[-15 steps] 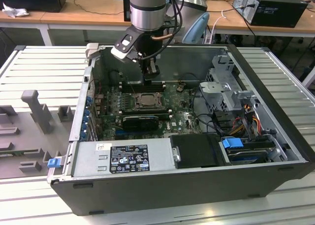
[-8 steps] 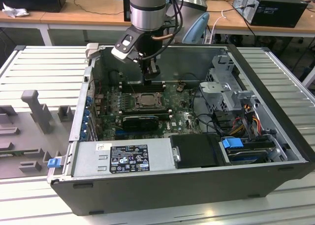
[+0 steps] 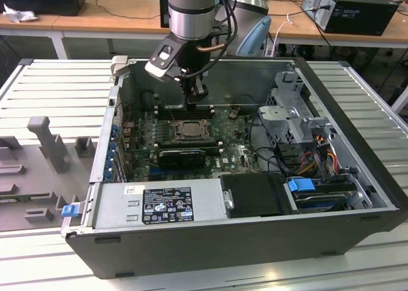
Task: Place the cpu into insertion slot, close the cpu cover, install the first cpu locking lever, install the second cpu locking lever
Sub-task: 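Install the first cpu locking lever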
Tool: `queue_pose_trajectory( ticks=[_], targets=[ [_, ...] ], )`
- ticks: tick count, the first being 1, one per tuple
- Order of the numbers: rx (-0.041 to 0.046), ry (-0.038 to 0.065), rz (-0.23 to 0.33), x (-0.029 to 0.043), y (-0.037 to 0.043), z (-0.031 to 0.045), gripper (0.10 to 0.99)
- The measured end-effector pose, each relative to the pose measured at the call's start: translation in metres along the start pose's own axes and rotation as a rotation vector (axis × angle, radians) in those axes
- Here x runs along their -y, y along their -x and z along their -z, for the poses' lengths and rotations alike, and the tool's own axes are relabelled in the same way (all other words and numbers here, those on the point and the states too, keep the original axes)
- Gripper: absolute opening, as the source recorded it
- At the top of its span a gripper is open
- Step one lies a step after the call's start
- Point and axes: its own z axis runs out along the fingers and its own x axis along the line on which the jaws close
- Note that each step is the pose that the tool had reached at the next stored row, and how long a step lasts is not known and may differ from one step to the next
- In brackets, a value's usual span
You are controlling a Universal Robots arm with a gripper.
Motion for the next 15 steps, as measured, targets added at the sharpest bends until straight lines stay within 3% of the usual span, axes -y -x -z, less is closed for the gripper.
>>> queue_pose_trajectory(
  ticks=[15],
  targets=[
    [-0.0014, -0.001, 0.044, 0.0000, 0.0000, 0.0000, 0.106]
  ],
)
